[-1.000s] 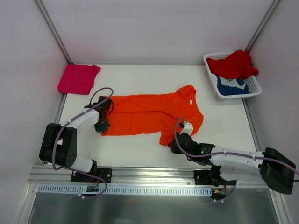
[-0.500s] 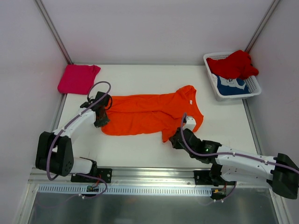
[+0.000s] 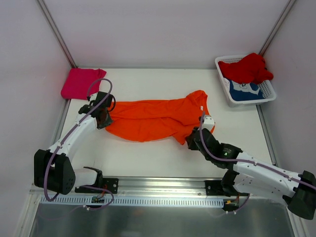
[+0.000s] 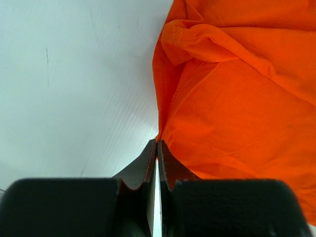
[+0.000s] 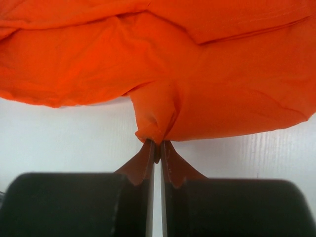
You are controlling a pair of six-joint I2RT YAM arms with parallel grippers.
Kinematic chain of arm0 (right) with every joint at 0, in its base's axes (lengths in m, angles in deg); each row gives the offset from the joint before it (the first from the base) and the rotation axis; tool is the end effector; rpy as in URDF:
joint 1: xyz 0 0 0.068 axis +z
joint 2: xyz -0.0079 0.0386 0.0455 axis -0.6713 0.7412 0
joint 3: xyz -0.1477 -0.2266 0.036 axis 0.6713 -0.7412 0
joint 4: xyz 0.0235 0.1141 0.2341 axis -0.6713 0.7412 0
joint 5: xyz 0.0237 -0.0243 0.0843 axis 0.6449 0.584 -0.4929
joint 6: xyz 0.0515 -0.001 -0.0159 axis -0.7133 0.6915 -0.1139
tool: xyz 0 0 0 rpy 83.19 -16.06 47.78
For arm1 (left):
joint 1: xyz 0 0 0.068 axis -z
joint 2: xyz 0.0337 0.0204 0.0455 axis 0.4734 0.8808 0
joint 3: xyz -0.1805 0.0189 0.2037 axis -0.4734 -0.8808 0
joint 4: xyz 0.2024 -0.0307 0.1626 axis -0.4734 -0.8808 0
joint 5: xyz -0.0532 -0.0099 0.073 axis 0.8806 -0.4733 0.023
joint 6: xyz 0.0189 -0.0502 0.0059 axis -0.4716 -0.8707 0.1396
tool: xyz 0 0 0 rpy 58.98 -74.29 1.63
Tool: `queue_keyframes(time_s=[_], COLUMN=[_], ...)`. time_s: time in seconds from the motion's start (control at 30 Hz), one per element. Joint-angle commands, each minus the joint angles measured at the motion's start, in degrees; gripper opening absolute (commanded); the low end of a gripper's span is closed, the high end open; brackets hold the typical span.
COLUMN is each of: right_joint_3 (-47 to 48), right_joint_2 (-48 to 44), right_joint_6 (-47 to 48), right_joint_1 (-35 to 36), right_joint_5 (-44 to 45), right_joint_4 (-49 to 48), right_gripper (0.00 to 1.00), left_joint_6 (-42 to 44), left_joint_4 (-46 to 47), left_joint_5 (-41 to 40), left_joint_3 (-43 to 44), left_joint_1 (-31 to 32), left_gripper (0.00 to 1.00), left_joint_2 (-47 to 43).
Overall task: Fold and stack the t-shirts
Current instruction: Fold the tshirt
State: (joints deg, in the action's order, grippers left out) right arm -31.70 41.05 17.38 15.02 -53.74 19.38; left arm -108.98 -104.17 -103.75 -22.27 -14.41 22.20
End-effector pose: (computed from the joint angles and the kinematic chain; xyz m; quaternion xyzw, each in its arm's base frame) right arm 0.1160 0.1482 0.2369 -0.0921 0.8495 0.1623 0.4935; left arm 0.2466 -0.0472 0.2564 -0.2161 0.9188 0.0540 0.3260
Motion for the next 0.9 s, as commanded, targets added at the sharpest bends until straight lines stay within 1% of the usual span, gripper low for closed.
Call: queue_keyframes(time_s=[0.0,0.1,0.23,0.3,0.33,0.53,0.87], right_joint_3=[3.51,4.21,4.83,5.36,5.53,7.46,11.5], right_joint_2=[-1.86,-1.51,-0.81,-0.54,-0.46,0.95,5.78], right_joint_6=[3.74,4.89,6.82,7.61,7.62,10.51,15.43], right_joint_1=[-3.39,-6.64,-10.25,-13.14,-13.16,-18.51,-25.72], right_joint_5=[0.01,-1.74,-3.77,-5.0,-5.44,-8.43,-11.76], right_joint_4=[2.19,2.54,2.54,2.54,2.54,2.63,1.14], right_gripper=[0.0,0.0,0.0,0.0,0.0,0.0,0.0], left_joint_6=[0.29,0.21,0.29,0.47,0.47,1.08,2.58], left_joint_4=[-1.73,-1.82,-1.47,-1.38,-1.3,0.28,3.71], left_joint_5=[-2.39,-2.65,-3.09,-3.0,-3.0,-2.04,-0.37], left_joint_3=[1.47,0.94,0.41,0.41,0.41,0.58,3.39], left_joint_1=[-1.19,-1.63,-3.38,-4.52,-4.88,-6.81,-8.84], left_gripper=[0.0,0.0,0.0,0.0,0.0,0.0,0.0], left_joint_2=[-1.87,-2.39,-2.66,-2.48,-2.48,-1.78,2.52])
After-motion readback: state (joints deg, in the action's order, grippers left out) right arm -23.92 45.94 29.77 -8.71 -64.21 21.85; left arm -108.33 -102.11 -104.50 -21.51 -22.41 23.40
